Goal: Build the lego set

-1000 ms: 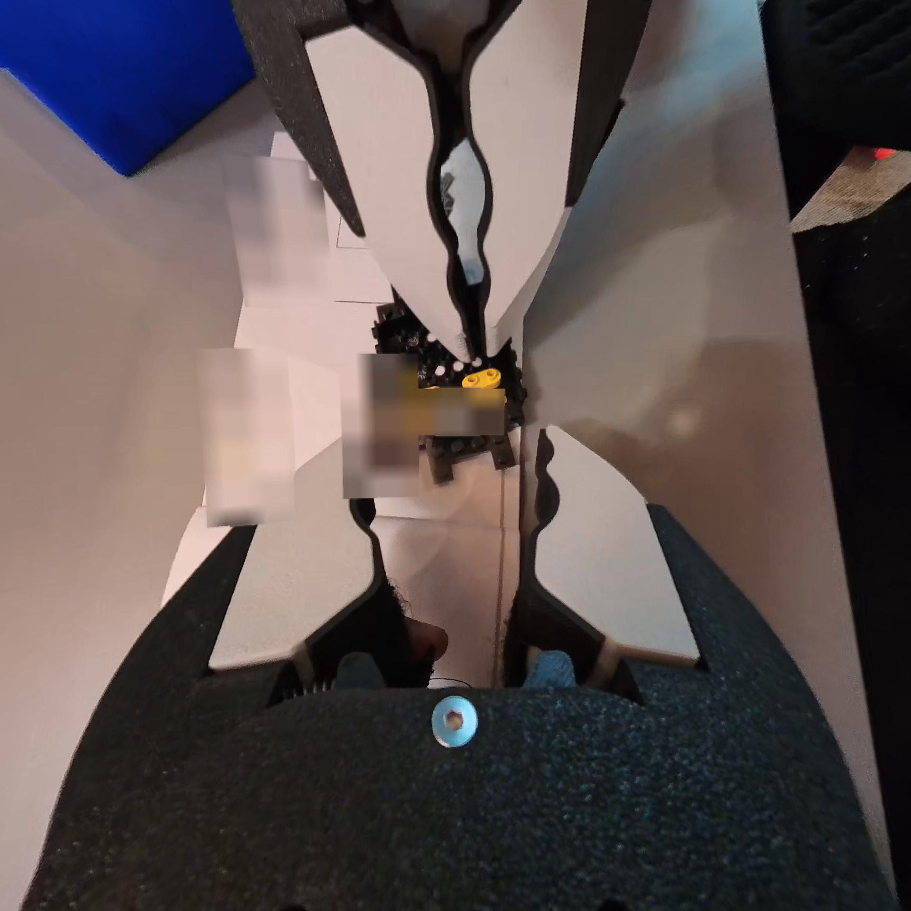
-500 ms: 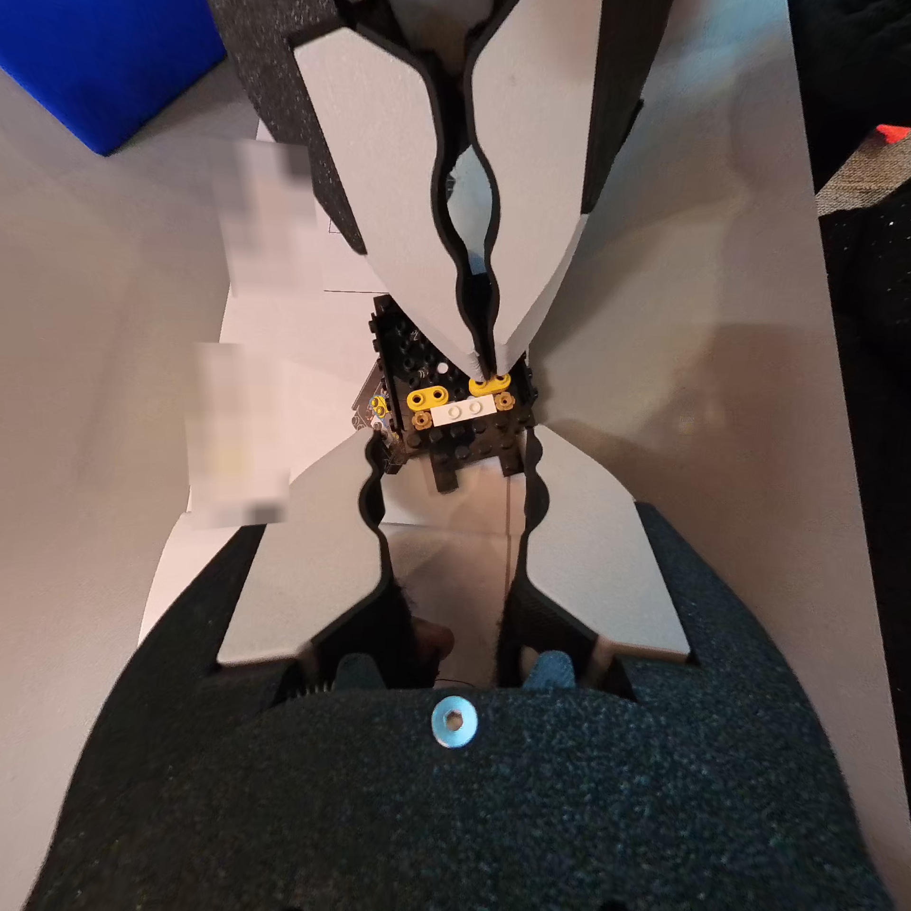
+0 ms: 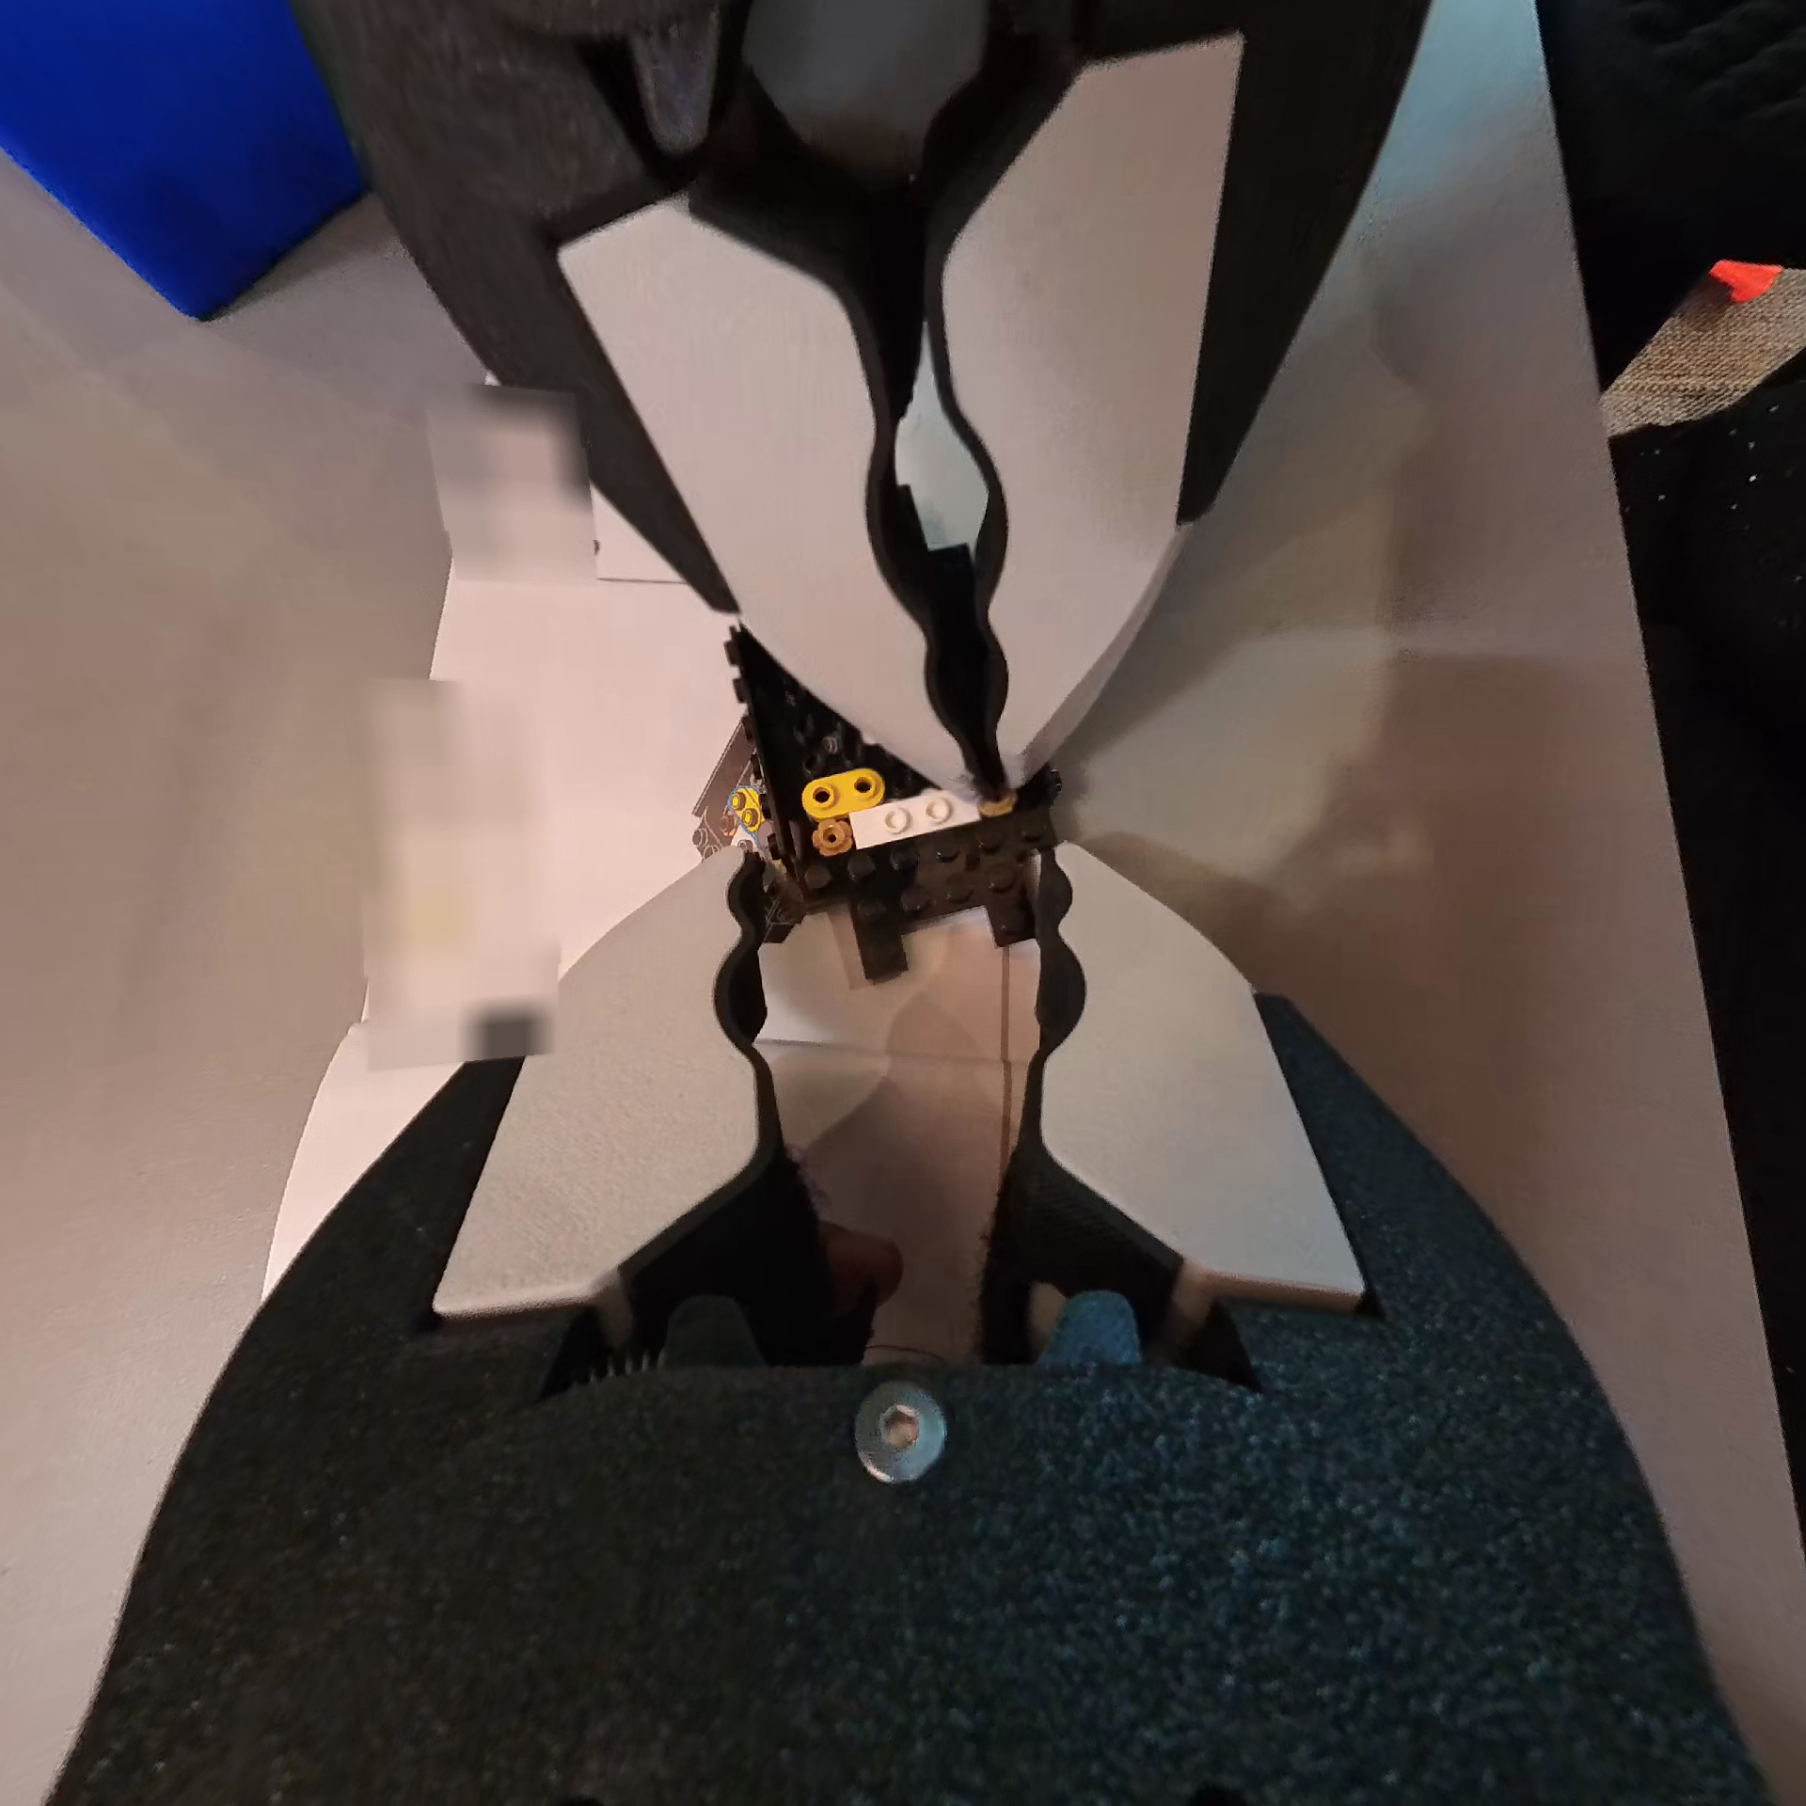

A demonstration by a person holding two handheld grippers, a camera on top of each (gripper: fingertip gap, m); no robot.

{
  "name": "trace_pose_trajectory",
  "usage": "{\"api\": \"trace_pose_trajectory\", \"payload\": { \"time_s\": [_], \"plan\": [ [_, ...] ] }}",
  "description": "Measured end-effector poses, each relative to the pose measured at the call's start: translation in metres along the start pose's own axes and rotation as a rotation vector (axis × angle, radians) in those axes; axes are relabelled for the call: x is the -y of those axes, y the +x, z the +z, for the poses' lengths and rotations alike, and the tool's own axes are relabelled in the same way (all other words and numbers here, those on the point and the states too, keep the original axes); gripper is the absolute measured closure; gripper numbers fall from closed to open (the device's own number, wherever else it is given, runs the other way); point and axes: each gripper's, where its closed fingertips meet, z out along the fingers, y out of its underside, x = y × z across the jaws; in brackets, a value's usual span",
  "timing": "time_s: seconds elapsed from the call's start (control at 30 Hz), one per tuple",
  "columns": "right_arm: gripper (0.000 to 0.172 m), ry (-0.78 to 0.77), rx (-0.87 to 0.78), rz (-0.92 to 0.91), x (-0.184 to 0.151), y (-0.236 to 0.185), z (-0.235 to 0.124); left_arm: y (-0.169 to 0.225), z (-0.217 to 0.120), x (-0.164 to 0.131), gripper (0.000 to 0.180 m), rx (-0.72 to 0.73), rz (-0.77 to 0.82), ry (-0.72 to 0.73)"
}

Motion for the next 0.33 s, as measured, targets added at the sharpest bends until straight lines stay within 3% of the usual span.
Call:
{"api": "trace_pose_trajectory", "payload": {
  "time_s": [0.13,0.27,0.33],
  "plan": [
    [0.172,-0.038,-0.003,0.001,0.000,0.000,0.000,0.000,0.000,0.000,0.128,-0.005,-0.004,0.018],
    [0.172,0.087,0.047,0.022,0.011,-0.007,-0.012,0.000,0.000,0.001,0.128,-0.007,-0.013,0.024],
    [0.172,0.096,-0.010,0.031,0.006,0.001,-0.018,0.000,0.000,0.001,0.128,-0.010,-0.016,0.027]
  ]
}}
